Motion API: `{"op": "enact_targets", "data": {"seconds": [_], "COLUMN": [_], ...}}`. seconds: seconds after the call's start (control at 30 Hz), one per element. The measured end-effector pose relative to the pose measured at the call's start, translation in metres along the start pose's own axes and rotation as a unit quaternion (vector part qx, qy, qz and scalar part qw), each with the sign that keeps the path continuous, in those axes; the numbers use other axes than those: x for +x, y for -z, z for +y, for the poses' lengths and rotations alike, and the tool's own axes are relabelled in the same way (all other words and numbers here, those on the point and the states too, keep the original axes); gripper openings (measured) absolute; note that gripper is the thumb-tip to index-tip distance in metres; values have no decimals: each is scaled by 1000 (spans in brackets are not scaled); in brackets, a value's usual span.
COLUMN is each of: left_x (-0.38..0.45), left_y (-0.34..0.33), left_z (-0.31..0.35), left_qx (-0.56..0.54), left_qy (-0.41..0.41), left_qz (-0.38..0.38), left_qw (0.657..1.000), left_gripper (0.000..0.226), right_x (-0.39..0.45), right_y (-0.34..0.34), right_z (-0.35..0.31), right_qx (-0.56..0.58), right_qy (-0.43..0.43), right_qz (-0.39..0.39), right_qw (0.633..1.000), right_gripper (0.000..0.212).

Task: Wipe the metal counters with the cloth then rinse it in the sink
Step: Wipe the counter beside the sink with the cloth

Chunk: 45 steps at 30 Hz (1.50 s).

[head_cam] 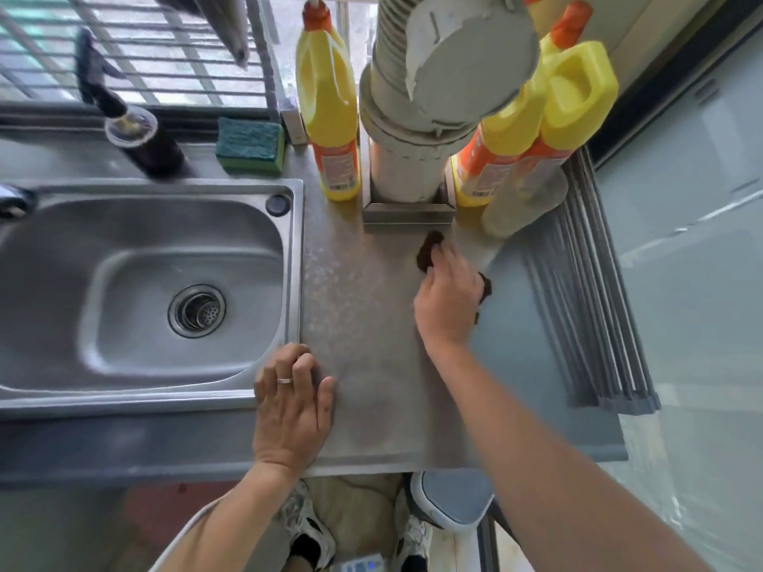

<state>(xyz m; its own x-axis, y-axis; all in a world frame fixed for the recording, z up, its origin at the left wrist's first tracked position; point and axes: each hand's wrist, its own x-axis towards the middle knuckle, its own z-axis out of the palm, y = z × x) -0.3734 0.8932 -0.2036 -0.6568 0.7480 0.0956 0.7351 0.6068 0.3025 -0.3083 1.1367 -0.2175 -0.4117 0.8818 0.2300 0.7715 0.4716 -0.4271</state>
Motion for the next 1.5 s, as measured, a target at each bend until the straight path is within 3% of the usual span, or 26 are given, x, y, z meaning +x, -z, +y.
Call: {"op": "enact_targets", "data": {"seconds": [0.13,0.27,0.33,0.43,0.53,0.63,0.67,0.8,0.93,1.0,1.1,1.17,1.3,1.37,1.43,1.5], "left_x": [-2,-4,-5,-3,-5,-5,-5,-5,-5,-5,-5,-4,-3,9,24,39], "left_y": [-2,-1,0,0,-1,-2,-2,-4,-7,-8,-7,-5,3,8,11,10], "left_z": [-4,-4,-4,-4,-4,-5,-5,-6,-6,-7,-7,-6,-8,-8,-9,-13], "left_qx": [-21,-32,-40,-35,-32,-33,-35,-37,-41,-38,-45,-55,-128,-155,-148,-149], "left_qy": [1,11,20,28,23,18,17,13,5,4,8,8,15,29,27,6], "left_qz": [1,12,12,6,5,12,14,21,35,31,27,25,44,61,70,63], "left_qw": [1000,999,999,999,999,999,999,999,999,999,999,998,991,986,986,987], "left_gripper": [32,32,36,40,37,36,35,28,27,28,31,31,19,15,12,12], "right_x": [2,-50,-68,-41,10,29,24,-24,-24,-13,-22,-48,-76,-55,-36,-25], "right_y": [-30,-9,12,49,78,83,78,27,-17,-29,-38,-29,11,19,17,5], "right_z": [-68,-85,-85,-75,-43,-19,-22,-39,-58,-84,-108,-101,-32,5,16,-10], "right_qx": [32,168,224,293,212,96,86,14,-71,-57,8,49,84,62,-18,-57], "right_qy": [84,209,195,75,8,-61,-46,25,111,168,174,203,362,297,125,23], "right_qz": [-51,-156,-219,-279,-202,17,32,-134,-125,-152,-164,-162,-224,-177,-83,-36], "right_qw": [995,951,930,912,956,993,995,991,983,972,971,965,901,936,989,997], "right_gripper": [39,34,26,23,30,32,35,69,62,59,56,54,59,59,55,59]}}
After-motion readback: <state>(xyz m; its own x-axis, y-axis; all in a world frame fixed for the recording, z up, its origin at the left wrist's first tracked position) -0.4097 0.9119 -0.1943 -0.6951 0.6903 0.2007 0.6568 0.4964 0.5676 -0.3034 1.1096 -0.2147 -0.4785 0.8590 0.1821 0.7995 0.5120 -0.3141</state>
